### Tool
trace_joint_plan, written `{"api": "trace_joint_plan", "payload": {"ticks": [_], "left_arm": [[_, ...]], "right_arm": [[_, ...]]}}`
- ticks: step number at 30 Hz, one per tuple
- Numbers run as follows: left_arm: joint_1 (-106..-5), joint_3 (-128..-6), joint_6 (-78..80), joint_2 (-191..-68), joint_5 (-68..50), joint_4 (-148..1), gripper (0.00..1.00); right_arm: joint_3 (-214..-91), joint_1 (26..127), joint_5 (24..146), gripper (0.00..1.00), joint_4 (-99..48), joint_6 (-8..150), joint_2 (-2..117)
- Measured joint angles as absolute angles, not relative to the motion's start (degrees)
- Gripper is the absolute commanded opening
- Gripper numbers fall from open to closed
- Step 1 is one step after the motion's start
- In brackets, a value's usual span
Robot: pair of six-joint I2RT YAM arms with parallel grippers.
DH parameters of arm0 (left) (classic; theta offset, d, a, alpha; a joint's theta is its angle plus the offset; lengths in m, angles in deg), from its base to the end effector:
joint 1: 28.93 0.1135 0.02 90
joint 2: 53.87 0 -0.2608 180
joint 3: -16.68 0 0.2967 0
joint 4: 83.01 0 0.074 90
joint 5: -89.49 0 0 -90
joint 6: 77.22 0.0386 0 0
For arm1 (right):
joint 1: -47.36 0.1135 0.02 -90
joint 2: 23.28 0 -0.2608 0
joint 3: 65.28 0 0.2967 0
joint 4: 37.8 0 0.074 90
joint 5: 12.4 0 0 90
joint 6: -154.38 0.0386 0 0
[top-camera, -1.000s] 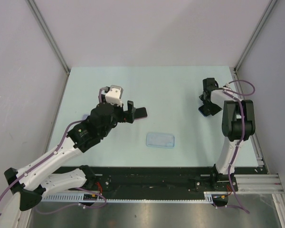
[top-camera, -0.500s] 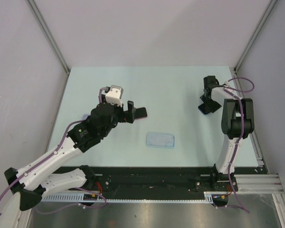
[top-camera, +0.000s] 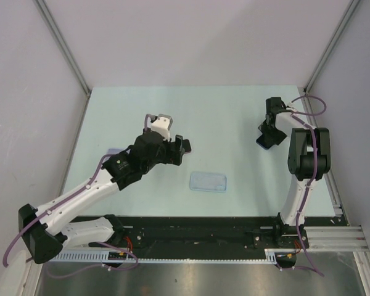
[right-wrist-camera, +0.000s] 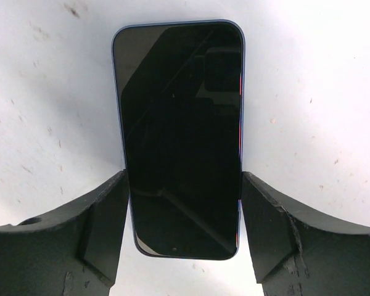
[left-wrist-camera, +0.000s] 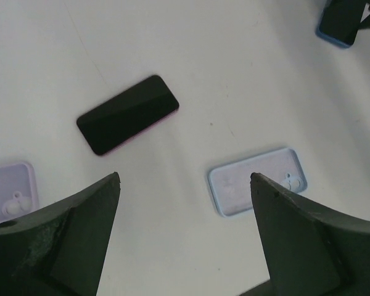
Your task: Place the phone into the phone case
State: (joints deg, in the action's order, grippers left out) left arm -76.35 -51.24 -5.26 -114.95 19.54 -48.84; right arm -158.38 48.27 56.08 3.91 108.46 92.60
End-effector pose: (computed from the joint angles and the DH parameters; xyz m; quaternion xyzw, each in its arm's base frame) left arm 0.2035 -0.2019 0.3265 0.1257 0.8366 -0.1518 0.5112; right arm 0.4549 -0.0069 0.1341 0.3908 0.8758 -0.0852 0.2701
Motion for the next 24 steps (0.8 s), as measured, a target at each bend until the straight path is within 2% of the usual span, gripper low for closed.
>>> {"api": "trace_joint_plan", "payload": {"ticks": [7, 14, 15, 16, 21, 22, 23, 24], "left_arm": [[-73.46, -50.06, -12.51, -117.00, 12.26, -46.68, 0.89], [-70.33, -48.35, -15.27, -117.31, 4.85, -46.99, 0.89], [-69.29, -48.15, -15.33, -117.31, 3.96, -46.96, 0.89], [-68.32, -48.11, -15.36, -117.31, 3.10, -46.92, 0.89], [-63.76, -48.22, -14.09, -117.18, 0.13, -46.48, 0.91], [-63.34, -48.37, -13.48, -117.18, 0.09, -46.13, 0.91], [-63.10, -48.79, -12.43, -117.16, 0.11, -45.41, 0.91], [-63.03, -49.25, -11.42, -117.11, 0.31, -44.80, 0.93]], "right_arm": [[-151.80, 50.09, 58.81, 0.54, 3.87, 102.45, 86.91], [-143.80, 55.11, 61.56, 0.57, 1.82, 95.48, 80.62], [-142.29, 56.10, 61.65, 0.60, 1.09, 94.82, 79.48], [-141.44, 56.60, 62.00, 0.67, 1.03, 94.58, 78.76], [-139.95, 56.80, 62.59, 0.77, 1.05, 95.13, 77.17], [-139.88, 56.21, 62.61, 0.93, 1.09, 95.85, 76.90], [-139.88, 55.64, 62.57, 0.99, 1.07, 96.50, 76.62], [-139.88, 54.94, 62.46, 1.00, 1.01, 97.46, 76.25]]}}
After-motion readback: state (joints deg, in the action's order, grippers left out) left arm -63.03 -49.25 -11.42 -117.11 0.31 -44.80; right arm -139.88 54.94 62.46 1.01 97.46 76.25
